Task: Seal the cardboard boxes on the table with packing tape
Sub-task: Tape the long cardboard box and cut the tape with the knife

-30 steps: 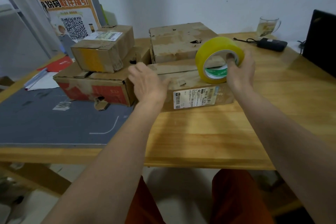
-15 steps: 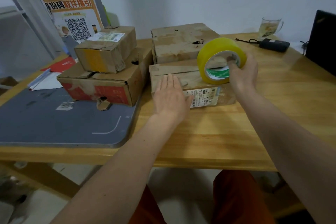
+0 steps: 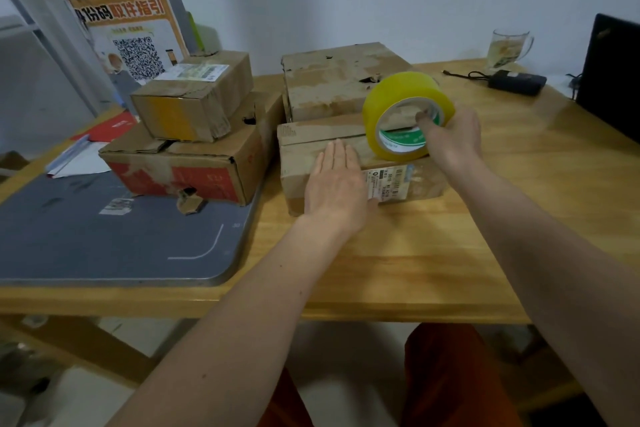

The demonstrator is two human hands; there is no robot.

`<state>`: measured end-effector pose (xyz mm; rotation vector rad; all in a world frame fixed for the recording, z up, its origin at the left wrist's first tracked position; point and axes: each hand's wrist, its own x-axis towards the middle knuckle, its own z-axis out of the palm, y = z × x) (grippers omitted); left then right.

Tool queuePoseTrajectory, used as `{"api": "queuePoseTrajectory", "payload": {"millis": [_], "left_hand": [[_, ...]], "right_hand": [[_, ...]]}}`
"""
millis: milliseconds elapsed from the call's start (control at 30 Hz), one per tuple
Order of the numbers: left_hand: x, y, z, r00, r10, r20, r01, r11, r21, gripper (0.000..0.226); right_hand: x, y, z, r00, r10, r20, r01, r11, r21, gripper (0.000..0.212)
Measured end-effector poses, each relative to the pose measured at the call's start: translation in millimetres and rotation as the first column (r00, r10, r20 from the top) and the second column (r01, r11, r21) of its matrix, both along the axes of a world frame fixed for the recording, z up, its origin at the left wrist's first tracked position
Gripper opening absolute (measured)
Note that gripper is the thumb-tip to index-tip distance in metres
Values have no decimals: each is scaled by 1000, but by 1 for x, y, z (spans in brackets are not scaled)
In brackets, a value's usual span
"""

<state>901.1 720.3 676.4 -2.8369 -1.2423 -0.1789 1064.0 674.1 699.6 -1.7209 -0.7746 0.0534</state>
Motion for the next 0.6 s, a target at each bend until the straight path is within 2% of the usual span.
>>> {"api": "queuePoseTrajectory", "payload": {"millis": [167, 267, 433, 600], "left_hand": [[-4, 1, 2, 997, 76, -25, -76, 997, -15, 95], [-4, 0, 2, 997, 75, -29, -75, 997, -21, 96], [-4, 3, 3, 997, 70, -32, -71, 997, -24, 98], [9, -2, 7, 995, 57, -83, -62, 997, -54, 90]], "right_hand": [[1, -2, 2, 998, 10, 54, -9, 1000, -16, 9], [8, -2, 5, 998, 7, 68, -4, 999, -43, 16], [30, -8, 14, 992, -69, 110, 77, 994, -77, 22], [24, -12, 7, 991, -90, -101, 85, 995, -47, 33]]}}
